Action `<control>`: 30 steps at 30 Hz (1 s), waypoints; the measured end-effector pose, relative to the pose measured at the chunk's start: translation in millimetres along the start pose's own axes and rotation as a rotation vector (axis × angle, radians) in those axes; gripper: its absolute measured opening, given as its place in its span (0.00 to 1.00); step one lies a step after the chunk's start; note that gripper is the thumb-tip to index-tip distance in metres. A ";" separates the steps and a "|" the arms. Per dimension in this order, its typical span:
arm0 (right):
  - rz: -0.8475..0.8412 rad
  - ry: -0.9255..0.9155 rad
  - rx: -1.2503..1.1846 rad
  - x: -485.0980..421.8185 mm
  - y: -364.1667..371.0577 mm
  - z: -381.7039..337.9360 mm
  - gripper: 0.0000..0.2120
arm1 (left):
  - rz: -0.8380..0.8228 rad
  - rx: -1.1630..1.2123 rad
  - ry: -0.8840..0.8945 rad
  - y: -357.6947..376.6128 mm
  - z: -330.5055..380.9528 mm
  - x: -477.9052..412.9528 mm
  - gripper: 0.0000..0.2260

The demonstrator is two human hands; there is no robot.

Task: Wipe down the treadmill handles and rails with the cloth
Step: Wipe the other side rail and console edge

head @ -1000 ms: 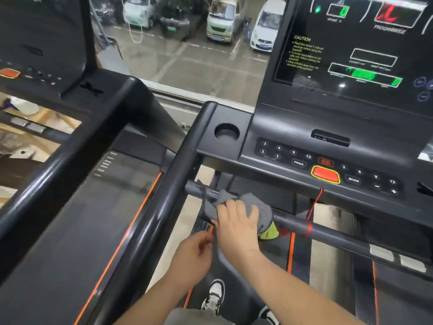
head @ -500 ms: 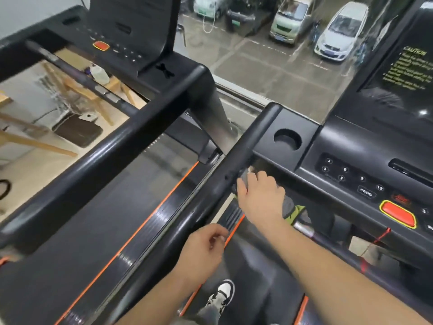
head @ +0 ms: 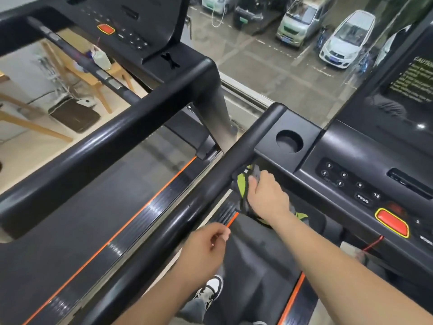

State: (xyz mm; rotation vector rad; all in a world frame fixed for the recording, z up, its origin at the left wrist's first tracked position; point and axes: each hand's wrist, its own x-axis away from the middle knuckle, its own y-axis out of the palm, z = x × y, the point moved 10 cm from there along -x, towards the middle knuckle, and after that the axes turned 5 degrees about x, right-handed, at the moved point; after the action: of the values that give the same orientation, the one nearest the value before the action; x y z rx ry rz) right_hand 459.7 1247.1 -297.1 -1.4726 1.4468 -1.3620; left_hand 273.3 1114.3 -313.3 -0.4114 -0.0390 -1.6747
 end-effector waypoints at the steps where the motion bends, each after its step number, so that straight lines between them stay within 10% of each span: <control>1: -0.071 0.082 -0.086 -8.6 4.2 1.5 0.18 | -0.003 0.013 -0.002 2.4 0.1 1.8 0.10; 7: 0.225 -0.032 0.079 31.9 -33.8 -12.3 0.20 | -0.014 0.023 0.018 2.2 4.6 29.9 0.09; 13: 0.437 -0.225 -0.351 56.3 -95.2 -69.3 0.16 | 0.171 -0.018 0.050 -41.7 10.2 57.0 0.09; 19: 0.267 -0.536 0.062 80.1 8.4 -143.3 0.18 | 0.372 -0.207 0.157 -90.2 20.7 90.1 0.09; 30: 0.254 -1.168 0.058 188.6 51.9 -200.7 0.17 | 0.772 0.045 0.000 -177.8 -19.0 149.8 0.13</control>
State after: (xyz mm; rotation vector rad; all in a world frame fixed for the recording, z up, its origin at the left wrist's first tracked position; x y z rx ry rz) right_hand 226.3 1097.8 -255.1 -1.5336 0.7476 -0.2189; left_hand 83.9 993.8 -250.3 -0.3328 0.0754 -0.9104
